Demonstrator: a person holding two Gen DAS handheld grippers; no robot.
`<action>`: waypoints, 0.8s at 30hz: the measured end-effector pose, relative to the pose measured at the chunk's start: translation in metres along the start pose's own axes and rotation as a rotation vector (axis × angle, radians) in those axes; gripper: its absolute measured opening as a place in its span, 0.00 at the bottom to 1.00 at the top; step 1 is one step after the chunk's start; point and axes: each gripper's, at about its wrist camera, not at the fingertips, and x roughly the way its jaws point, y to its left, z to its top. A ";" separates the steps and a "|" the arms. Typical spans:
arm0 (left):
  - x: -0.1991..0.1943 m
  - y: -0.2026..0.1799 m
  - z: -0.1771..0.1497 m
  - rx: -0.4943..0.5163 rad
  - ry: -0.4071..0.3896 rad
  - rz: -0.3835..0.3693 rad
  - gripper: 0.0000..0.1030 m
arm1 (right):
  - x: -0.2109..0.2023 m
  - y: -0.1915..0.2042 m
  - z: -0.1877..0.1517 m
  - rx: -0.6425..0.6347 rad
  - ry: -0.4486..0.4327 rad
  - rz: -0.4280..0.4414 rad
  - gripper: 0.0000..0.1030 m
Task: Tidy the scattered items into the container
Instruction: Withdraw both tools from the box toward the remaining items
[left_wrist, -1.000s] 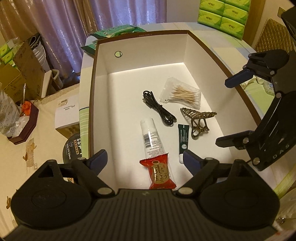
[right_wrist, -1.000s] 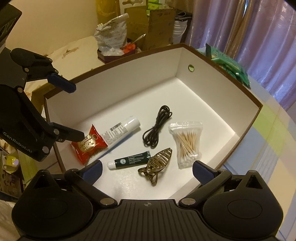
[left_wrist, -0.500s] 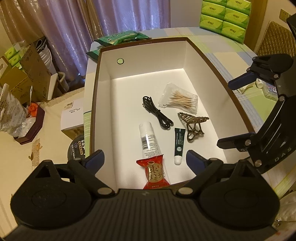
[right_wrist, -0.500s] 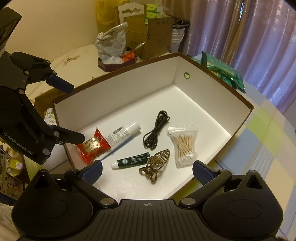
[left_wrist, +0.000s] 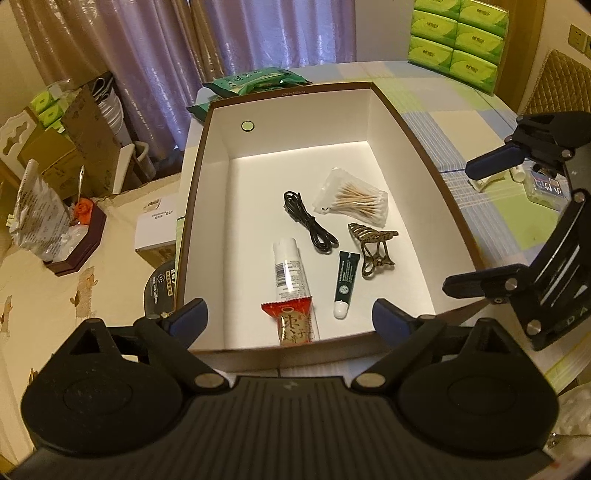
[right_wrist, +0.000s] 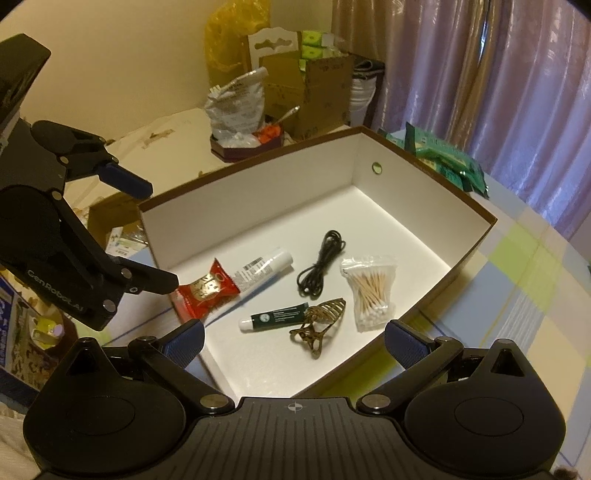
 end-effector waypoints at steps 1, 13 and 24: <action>-0.002 -0.002 -0.001 -0.006 0.000 0.006 0.92 | -0.003 0.000 -0.001 -0.003 -0.005 0.004 0.98; -0.030 -0.034 -0.017 -0.072 0.001 0.063 0.94 | -0.035 0.003 -0.024 -0.037 -0.045 0.063 0.98; -0.048 -0.075 -0.027 -0.109 0.005 0.078 0.95 | -0.063 -0.007 -0.056 -0.034 -0.053 0.100 0.98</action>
